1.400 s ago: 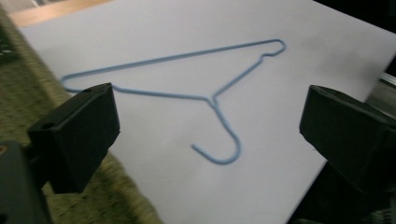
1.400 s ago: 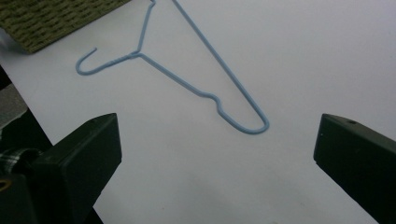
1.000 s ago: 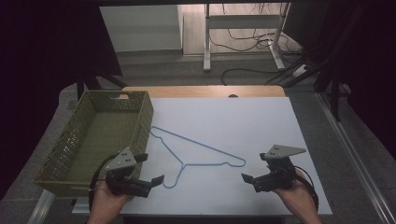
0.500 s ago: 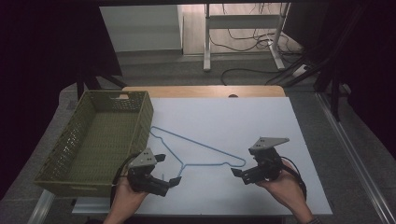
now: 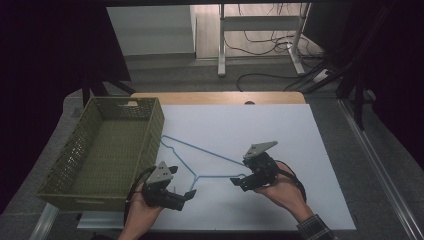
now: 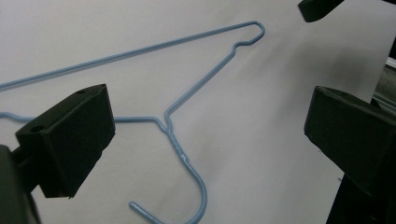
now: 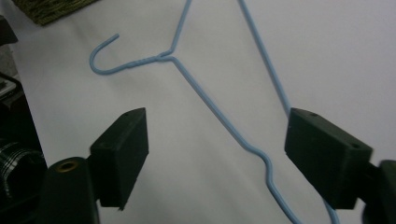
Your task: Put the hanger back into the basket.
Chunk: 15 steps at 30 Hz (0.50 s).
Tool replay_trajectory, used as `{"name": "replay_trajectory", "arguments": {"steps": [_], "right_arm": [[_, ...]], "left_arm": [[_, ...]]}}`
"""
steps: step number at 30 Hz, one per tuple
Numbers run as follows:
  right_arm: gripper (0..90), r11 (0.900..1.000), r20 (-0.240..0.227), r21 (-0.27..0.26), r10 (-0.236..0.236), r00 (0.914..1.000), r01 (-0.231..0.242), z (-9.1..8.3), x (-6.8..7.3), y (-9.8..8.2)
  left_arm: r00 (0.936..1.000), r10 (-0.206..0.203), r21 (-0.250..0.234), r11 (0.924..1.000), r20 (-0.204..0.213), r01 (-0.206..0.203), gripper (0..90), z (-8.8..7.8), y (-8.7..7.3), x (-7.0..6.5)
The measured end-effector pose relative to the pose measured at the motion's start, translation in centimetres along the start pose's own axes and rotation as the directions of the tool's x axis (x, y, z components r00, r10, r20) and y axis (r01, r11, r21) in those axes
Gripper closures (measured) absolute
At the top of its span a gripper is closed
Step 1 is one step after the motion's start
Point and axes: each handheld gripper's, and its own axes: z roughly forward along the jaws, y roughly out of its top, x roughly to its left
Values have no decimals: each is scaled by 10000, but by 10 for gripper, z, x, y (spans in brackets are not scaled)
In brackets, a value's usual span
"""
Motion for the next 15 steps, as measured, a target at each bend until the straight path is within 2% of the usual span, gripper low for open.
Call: {"name": "replay_trajectory", "arguments": {"steps": [8, 9, 11, 12, 15], "right_arm": [[355, 9983, -193, 258, -522, 9984, 527, 26, 0, 14], [385, 9964, -269, 373, -758, 9968, 768, 33, 0, 17], [417, 9950, -335, 473, -860, 9957, 875, 38, 1, 19], [456, 9913, -534, 644, -1115, 9923, 1148, 46, 0, 22], [532, 9845, -838, 913, -1423, 9863, 1498, 61, 0, 25]], "left_arm": [[9994, 304, 358, 9989, -194, -297, 19, -1, -3, -8], [9991, 354, 465, 9983, -236, -343, 19, -2, -5, -10], [9991, 367, 481, 9982, -227, -356, 17, -3, -5, -10], [9993, 288, 476, 9985, -234, -277, 17, -5, -6, -10], [10000, -12, 387, 9992, -54, 14, 19, -8, -9, -9]]}}
